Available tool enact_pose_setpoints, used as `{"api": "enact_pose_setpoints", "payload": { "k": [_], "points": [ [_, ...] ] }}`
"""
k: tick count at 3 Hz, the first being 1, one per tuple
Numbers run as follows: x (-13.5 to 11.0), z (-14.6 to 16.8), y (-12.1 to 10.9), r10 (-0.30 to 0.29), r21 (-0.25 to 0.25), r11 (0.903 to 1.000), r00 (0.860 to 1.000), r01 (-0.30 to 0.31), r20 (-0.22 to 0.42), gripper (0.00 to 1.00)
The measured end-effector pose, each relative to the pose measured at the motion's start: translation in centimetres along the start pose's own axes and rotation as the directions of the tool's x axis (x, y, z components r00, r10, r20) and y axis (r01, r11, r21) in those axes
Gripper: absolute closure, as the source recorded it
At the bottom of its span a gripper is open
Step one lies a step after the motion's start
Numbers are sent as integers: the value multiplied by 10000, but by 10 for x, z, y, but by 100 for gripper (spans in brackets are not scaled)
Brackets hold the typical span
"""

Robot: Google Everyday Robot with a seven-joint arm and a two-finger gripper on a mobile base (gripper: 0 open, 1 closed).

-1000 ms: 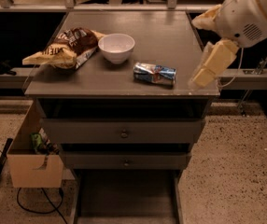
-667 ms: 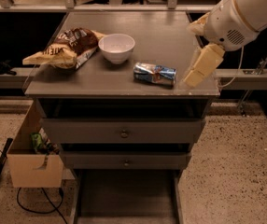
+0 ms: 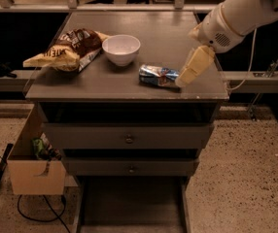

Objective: Place redbull can into bottom drawer

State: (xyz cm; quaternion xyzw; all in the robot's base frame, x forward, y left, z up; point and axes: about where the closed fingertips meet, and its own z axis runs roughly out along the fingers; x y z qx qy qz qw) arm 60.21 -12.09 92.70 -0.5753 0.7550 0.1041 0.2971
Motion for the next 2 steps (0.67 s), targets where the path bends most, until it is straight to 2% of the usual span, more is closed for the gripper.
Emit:
{"api": "enact_pose_setpoints", "payload": {
  "k": [1,2],
  "points": [
    [0,0,0,-1,0,10000,10000,1,0,0],
    [-14,14,12,-356,-62,9993,9994,356,40,0]
  ]
}}
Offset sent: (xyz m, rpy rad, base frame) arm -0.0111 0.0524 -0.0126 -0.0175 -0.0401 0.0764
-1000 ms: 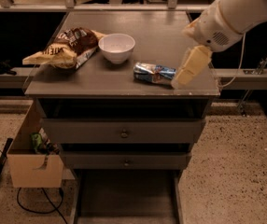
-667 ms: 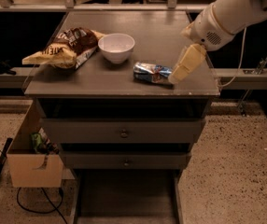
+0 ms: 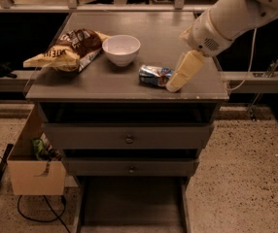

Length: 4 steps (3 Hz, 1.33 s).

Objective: Place redbull can into bottom drawer

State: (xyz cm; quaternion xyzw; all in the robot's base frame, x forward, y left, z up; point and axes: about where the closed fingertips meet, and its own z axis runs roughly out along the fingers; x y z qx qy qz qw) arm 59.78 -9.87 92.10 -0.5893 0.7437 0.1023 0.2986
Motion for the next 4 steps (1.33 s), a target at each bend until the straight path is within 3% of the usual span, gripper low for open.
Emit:
{"api": "enact_pose_setpoints", "payload": {
  "k": [2,4],
  "points": [
    [-3,42,-3,-226,214,9995,9993,232,-305,0],
    [29,59,-54,557,729,9961,9961,-507,-691,0]
  ]
}}
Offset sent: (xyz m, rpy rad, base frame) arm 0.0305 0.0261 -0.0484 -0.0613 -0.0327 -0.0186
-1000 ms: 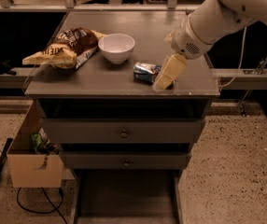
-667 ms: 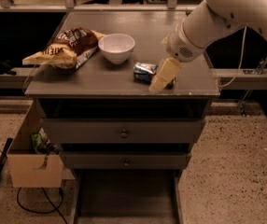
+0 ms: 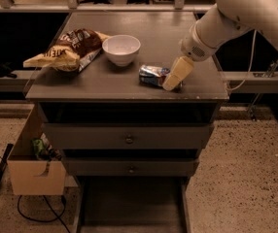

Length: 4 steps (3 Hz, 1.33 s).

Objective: Place redbull can into bottom drawer

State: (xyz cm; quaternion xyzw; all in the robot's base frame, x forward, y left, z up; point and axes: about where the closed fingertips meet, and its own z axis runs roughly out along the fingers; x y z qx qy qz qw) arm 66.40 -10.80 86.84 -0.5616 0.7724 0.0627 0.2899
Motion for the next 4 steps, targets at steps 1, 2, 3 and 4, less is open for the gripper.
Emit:
{"api": "enact_pose_setpoints", "payload": {
  "k": [1,2,3,4],
  "points": [
    [8,7,-1,237,-148,9996,9997,-236,28,0],
    [13,8,9,332,-261,9991,9994,-330,57,4],
    [13,8,9,332,-262,9991,9994,-330,57,27],
    [13,8,9,332,-262,9991,9994,-330,57,50]
  ]
}}
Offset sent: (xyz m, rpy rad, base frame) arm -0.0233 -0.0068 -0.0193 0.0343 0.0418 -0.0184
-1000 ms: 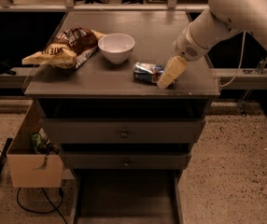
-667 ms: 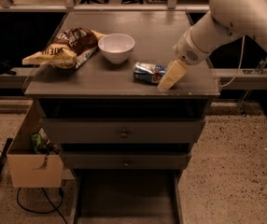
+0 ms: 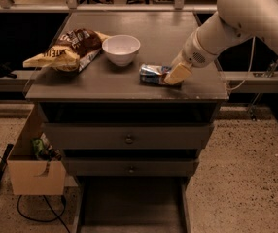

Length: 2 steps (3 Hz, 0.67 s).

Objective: Place redbull can into bottom drawer

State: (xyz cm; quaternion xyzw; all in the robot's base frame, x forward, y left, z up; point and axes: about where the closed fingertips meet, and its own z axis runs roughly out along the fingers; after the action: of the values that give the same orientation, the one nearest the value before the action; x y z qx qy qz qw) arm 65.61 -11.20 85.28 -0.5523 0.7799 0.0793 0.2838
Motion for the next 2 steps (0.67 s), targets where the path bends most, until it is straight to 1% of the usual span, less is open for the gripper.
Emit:
{"api": "enact_pose_setpoints", "payload": {
  "k": [1,2],
  "points": [
    [0,0,0,0,-1,10000,10000,0,0,73],
    [0,0,0,-1,-3,10000,10000,1,0,100]
  ]
}}
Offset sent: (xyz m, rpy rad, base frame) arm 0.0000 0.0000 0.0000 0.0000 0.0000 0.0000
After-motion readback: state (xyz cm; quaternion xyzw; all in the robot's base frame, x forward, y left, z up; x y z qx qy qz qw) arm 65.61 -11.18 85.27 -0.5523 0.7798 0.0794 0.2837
